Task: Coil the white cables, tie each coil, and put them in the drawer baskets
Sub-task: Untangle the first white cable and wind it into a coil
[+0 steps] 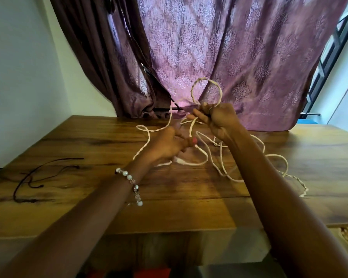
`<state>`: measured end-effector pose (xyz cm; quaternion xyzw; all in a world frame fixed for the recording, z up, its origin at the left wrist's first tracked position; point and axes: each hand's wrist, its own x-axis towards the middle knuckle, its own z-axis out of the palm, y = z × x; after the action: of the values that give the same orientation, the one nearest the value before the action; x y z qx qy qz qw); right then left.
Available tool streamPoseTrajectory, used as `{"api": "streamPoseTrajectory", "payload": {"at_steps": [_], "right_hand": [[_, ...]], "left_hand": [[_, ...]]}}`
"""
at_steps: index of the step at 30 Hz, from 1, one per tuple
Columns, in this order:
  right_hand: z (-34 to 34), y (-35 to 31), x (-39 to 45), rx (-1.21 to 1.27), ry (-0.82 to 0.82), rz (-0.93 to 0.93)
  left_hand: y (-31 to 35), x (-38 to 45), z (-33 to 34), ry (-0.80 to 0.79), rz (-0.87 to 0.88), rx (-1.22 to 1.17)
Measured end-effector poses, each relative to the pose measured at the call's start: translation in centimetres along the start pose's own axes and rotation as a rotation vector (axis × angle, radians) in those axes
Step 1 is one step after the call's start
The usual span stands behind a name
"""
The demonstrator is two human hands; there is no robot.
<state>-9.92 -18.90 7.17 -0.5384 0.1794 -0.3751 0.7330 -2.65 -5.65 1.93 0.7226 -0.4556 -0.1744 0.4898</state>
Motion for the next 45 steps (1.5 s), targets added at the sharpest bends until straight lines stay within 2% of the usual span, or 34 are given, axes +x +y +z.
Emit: {"api": "streamPoseTrajectory", "payload": {"at_steps": [3, 7, 9, 12, 14, 16, 17, 19, 21, 24, 26, 28, 29, 30, 32, 38, 39, 41, 43, 45], "right_hand": [[0.0, -0.1, -0.2, -0.004, -0.002, -0.034], [-2.6, 0.2, -0.2, -0.247, 0.118, -0.108], [-3.9, 0.5, -0.1, -0.339, 0.150, -0.126], [-4.2, 0.8, -0.9, -0.417, 0.081, -0.126], [-3.7, 1.6, -1.7, -0.511, 0.008, -0.110], [-3.2, 2.8, -1.8, -0.622, -0.043, -0.068], [-3.0, 3.5, -1.6, -0.700, -0.056, -0.053], [-2.6, 4.4, -1.3, -1.064, -0.036, -0.095], [-1.9, 5.2, -1.3, -1.470, 0.085, -0.251], [-0.1, 5.6, -2.4, -1.599, 0.330, -0.653], [1.4, 5.4, -2.6, -1.519, 0.266, -0.968], [2.9, 5.5, -2.3, -1.435, -0.051, -1.144], [3.5, 5.7, -2.1, -1.438, -0.250, -1.142], [3.9, 6.1, -1.7, -1.473, -0.432, -1.061], [4.5, 7.2, -1.2, -1.581, -0.652, -0.803], [3.8, 10.9, 0.6, -1.597, -0.780, -0.512], [3.5, 11.4, 0.9, -1.613, -0.785, -0.475], [2.9, 12.4, 1.5, -1.555, -0.685, -0.480], [2.6, 12.9, 2.1, -1.389, -0.503, -0.569], [2.6, 12.9, 3.0, -1.247, -0.252, -0.608]], "left_hand": [[-0.3, 0.0, 1.0, 0.023, -0.079, -0.239], [-0.2, -0.5, -0.5, 0.004, -0.120, -0.475], [-1.0, -0.9, -2.1, 0.103, -0.117, -0.291], [-2.1, -1.7, -4.4, 0.315, -0.175, 0.435], [-2.0, -2.7, -5.3, 0.280, -0.340, 0.751], [-2.5, -3.1, -5.4, 0.164, -0.489, 0.796], [-3.2, -3.0, -5.4, 0.122, -0.542, 0.744], [-4.8, -2.7, -5.2, 0.112, -0.624, 0.518], [-5.8, -2.4, -5.0, 0.158, -0.675, 0.324], [-6.3, -1.9, -5.2, 0.225, -0.652, 0.247], [-6.2, -1.8, -5.4, 0.235, -0.626, 0.277], [-6.1, -1.7, -5.5, 0.228, -0.597, 0.373], [-6.2, -1.5, -5.5, 0.222, -0.583, 0.407], [-6.2, -1.4, -5.5, 0.199, -0.589, 0.426], [-6.2, -1.2, -5.5, 0.137, -0.625, 0.432], [-7.4, -0.7, -5.6, 0.263, -0.465, 0.529], [-7.8, -0.5, -5.8, 0.279, -0.424, 0.529], [-8.7, 0.2, -6.4, 0.319, -0.344, 0.471], [-8.9, 0.9, -6.7, 0.352, -0.295, 0.249], [-8.6, 1.6, -7.0, 0.399, -0.300, -0.050]]}}
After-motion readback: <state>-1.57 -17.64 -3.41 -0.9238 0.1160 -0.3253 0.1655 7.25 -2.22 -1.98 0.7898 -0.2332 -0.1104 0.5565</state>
